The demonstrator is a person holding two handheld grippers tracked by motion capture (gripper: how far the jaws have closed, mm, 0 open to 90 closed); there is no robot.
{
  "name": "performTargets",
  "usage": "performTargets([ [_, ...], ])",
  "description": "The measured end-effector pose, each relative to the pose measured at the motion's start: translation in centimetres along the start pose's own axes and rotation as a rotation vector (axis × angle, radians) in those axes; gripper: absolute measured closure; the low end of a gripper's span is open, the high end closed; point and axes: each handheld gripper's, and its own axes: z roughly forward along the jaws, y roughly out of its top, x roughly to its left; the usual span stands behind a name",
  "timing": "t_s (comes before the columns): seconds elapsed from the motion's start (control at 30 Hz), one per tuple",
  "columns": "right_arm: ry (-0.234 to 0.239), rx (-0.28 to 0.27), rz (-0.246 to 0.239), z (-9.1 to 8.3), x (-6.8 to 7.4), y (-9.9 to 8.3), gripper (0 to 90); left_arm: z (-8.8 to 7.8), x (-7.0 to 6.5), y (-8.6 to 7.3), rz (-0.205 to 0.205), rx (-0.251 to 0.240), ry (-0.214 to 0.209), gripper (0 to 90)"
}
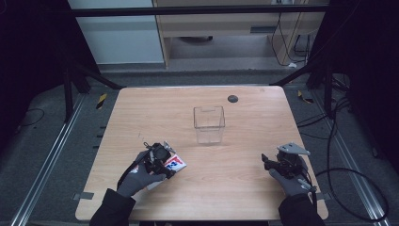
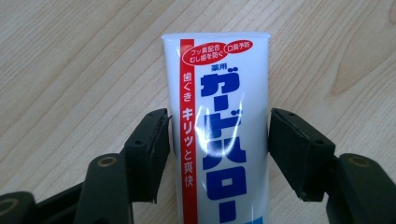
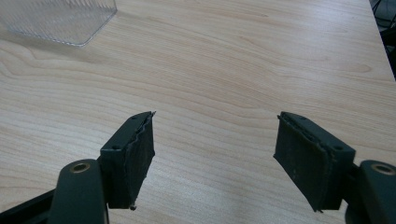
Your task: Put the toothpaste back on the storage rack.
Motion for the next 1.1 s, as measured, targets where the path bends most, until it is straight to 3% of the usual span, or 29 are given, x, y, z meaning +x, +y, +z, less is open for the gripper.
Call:
performTargets([
  [0.37, -0.002, 0.005, 0.0, 0.1, 0.0, 0.0, 28.1, 0.3, -0.3, 0.2, -0.005, 0.022, 0.017, 39.9],
  [0.47, -0.004, 0.004, -0.002, 0.1, 0.0, 0.0, 28.1, 0.7, -0.4, 0.2, 0.007, 0.054, 0.022, 39.4],
  [0.63, -0.006, 0.001, -0.003, 0.0, -0.1, 0.1, 28.1, 0.7, -0.3, 0.2, 0.003, 0.047, 0.017, 42.1],
  [0.83, -0.006, 0.003, 0.001, 0.1, -0.1, 0.0, 28.1, -0.1, -0.4, 0.2, -0.001, 0.04, 0.009, 55.1],
  [0.87, -0.007, 0.002, 0.0, 0.0, -0.1, 0.0, 28.1, -0.3, -0.4, 0.1, 0.0, 0.036, 0.01, 60.9],
  [1.1, -0.01, 0.004, 0.003, 0.0, -0.2, 0.0, 28.1, -1.1, -0.1, -0.3, -0.017, 0.058, -0.007, 69.5],
])
